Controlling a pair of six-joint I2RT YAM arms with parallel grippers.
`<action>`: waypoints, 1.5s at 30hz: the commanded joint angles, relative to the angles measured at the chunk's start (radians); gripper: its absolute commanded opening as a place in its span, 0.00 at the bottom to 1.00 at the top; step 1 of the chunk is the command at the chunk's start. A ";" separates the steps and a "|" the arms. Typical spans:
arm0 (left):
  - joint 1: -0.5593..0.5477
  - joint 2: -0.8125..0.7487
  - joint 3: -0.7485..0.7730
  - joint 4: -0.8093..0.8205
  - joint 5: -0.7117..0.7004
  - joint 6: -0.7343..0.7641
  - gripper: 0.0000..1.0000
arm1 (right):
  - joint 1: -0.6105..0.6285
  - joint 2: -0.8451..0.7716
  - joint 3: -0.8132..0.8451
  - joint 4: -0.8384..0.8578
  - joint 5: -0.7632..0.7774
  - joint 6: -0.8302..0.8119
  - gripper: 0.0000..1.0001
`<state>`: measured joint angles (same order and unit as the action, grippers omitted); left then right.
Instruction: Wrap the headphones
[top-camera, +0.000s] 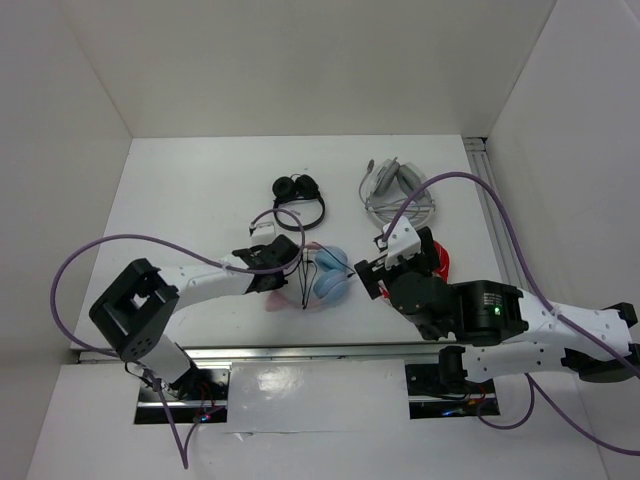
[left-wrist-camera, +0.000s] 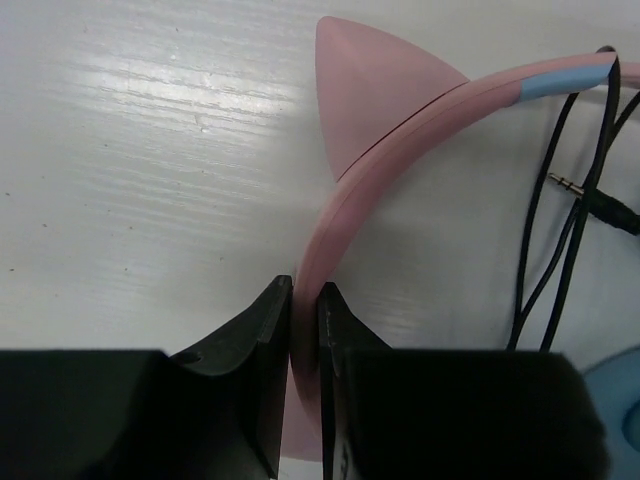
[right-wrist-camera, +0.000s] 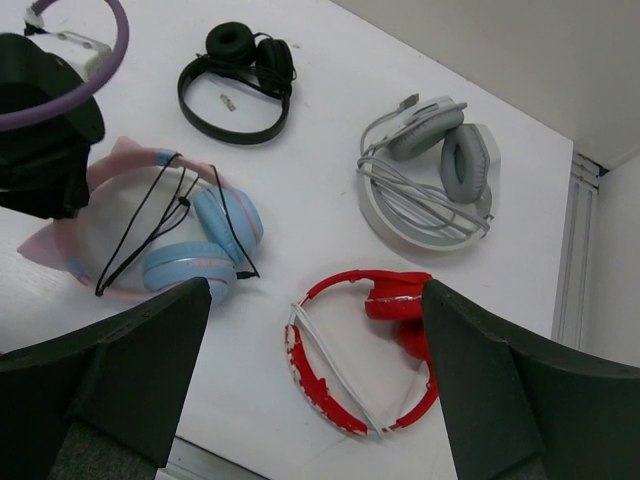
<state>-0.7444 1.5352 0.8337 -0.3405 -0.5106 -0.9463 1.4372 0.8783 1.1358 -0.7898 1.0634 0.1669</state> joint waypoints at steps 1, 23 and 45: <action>0.000 0.063 0.053 0.005 -0.040 -0.147 0.00 | -0.003 -0.002 -0.013 0.044 0.013 0.010 0.93; -0.030 -0.119 0.016 -0.046 -0.037 -0.258 0.58 | -0.003 0.017 0.009 0.047 0.004 0.019 0.94; -0.159 -0.776 0.389 -0.727 -0.158 -0.008 1.00 | -0.003 -0.034 0.229 -0.293 -0.026 0.444 1.00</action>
<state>-0.8989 0.8280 1.1973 -0.8433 -0.6346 -0.9997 1.4372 0.8909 1.3251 -0.9531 1.0306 0.4889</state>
